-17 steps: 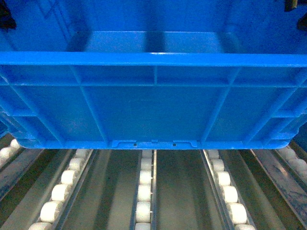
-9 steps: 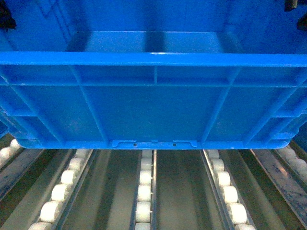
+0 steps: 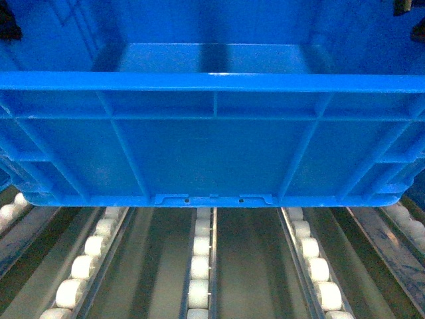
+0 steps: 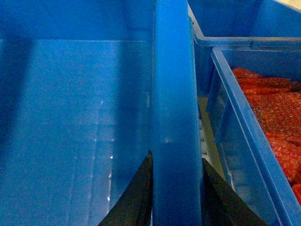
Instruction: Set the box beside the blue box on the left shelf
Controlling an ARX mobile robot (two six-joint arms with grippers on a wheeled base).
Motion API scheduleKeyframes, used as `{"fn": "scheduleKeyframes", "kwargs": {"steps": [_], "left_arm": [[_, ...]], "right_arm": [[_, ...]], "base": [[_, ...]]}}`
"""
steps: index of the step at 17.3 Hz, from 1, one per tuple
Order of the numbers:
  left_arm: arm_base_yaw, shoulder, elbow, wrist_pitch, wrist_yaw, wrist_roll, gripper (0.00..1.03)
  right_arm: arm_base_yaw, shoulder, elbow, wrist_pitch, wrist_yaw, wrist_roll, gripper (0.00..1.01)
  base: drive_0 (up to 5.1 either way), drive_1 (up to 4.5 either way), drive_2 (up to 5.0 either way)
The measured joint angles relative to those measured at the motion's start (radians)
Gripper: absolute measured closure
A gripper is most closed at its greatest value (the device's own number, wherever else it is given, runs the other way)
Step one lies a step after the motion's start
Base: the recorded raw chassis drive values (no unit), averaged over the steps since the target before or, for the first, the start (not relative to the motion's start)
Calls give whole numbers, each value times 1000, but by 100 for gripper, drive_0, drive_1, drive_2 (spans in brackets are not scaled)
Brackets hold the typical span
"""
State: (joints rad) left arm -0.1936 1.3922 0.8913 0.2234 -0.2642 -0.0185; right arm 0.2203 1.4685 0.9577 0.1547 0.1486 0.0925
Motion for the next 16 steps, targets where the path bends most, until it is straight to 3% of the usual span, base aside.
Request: {"fn": "scheduleKeyframes", "kwargs": {"steps": [8,10,12,14,16], "left_arm": [[0,0,0,0,0,0,83],[-9,8,-71,200,-40,50,83],[-10,13,-75,274,-42,54,83],[-9,13,-66,263,-42,54,83],[-8,13,-61,183,-37,52,83]], "right_arm": [[0,0,0,0,0,0,80],[0,0,0,2,0,6,80],[25,2,-31,169,103,-66,80],[29,-5,-21,134,93,-75,80],[29,-4,-11,43,55,-60,80]], "base": [[0,0,0],[0,0,0],[0,0,0],[0,0,0],[0,0,0]]}}
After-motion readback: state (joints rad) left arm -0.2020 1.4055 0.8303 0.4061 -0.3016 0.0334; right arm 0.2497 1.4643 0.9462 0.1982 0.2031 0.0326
